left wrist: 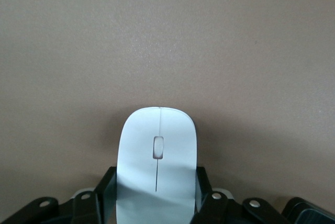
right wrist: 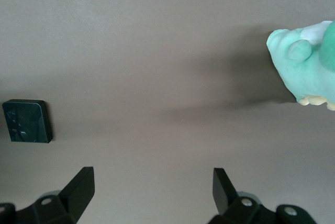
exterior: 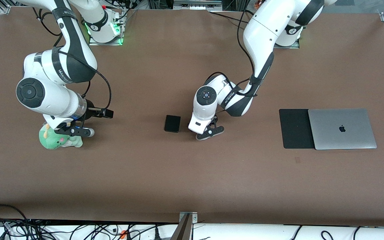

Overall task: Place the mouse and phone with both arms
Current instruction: 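Grasp the white mouse with the left gripper while the right gripper grasps the phone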

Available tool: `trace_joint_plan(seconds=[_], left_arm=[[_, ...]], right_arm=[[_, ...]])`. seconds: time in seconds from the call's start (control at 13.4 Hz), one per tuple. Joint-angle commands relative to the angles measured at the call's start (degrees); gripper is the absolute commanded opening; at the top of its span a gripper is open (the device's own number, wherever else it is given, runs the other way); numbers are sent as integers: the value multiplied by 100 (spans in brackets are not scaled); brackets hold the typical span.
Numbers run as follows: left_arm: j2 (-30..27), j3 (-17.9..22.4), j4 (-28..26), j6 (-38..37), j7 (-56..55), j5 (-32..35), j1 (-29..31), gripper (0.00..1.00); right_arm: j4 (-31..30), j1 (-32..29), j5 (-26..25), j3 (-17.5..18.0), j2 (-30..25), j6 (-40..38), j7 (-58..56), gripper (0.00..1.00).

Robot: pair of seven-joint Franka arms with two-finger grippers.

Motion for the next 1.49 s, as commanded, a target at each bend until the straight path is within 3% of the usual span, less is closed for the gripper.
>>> trace_joint_plan(seconds=[0.0, 0.3, 0.67, 0.89, 1.27, 1.41], left_arm=[[-81, 77, 110, -234, -5, 228, 15, 55], [-554, 139, 92, -813, 486, 219, 383, 55], [-1284, 130, -144, -1535, 1486, 219, 1419, 56], [-1872, 138, -758, -1562, 2549, 219, 2070, 61], [-2752, 130, -1963, -1439, 4377, 219, 3081, 60], [-3033, 130, -2637, -889, 4923, 219, 3520, 60]], right_arm=[[-65, 99, 103, -20, 3, 161, 45, 100], [-118, 161, 112, -11, 90, 512, 324, 100], [-109, 819, 129, 7, 415, 1372, 1414, 100], [-118, 1285, 129, 15, 836, 2155, 2178, 100], [-109, 1891, 112, 15, 1347, 2780, 2863, 100], [-109, 2234, 68, -11, 1496, 2973, 3077, 100]])
